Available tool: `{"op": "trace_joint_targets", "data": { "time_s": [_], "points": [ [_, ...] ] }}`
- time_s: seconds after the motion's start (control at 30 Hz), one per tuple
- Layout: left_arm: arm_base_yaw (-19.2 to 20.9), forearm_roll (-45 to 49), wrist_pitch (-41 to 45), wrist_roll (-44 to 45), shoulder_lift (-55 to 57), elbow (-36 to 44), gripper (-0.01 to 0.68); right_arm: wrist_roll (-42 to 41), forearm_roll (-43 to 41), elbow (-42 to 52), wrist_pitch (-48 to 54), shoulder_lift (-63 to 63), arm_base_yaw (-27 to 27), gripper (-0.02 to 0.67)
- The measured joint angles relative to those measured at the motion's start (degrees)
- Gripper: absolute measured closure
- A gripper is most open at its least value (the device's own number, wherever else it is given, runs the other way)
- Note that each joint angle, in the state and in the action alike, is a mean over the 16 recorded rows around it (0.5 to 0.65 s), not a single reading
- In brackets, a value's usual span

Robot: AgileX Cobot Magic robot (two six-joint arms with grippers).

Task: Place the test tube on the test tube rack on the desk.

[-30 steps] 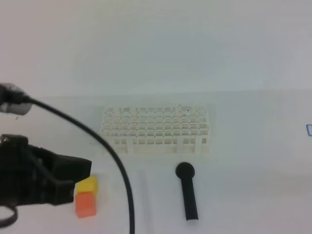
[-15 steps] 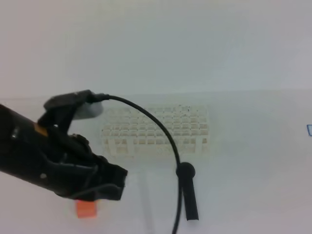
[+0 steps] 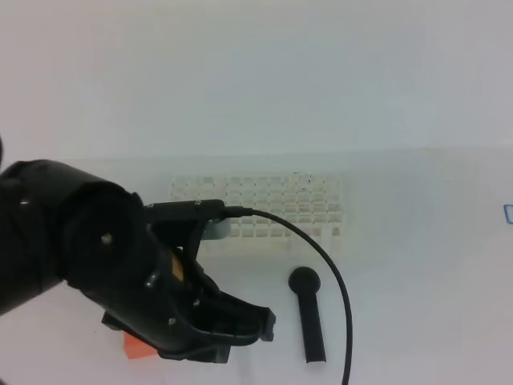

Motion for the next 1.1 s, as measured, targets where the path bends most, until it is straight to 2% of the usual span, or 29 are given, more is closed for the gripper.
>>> {"op": "trace_joint_targets", "data": {
  "time_s": [0.17,0.5,0.63,0.9,1.1],
  "points": [
    [-0.18,3.33,-1.12,-6.31,5.34,0.00,0.588,2.02,0.12,1.42,8.04,1.46,0.37,0.650],
    [-0.18,8.40,-5.28,-19.55,16.34,0.05,0.358,2.08,0.63,8.40,23.15,2.51,1.54,0.650],
    [-0.18,8.86,-8.31,-23.03,19.55,0.03,0.296,1.15,0.82,11.08,27.16,2.53,2.07,0.650],
    [-0.18,7.72,-14.39,-23.30,24.43,-0.02,0.260,-1.15,1.06,13.46,30.52,2.53,2.48,0.650],
    [-0.18,7.31,-15.38,-21.48,27.32,-0.04,0.294,-2.33,1.11,13.62,30.97,2.53,2.49,0.650]
  ]
}}
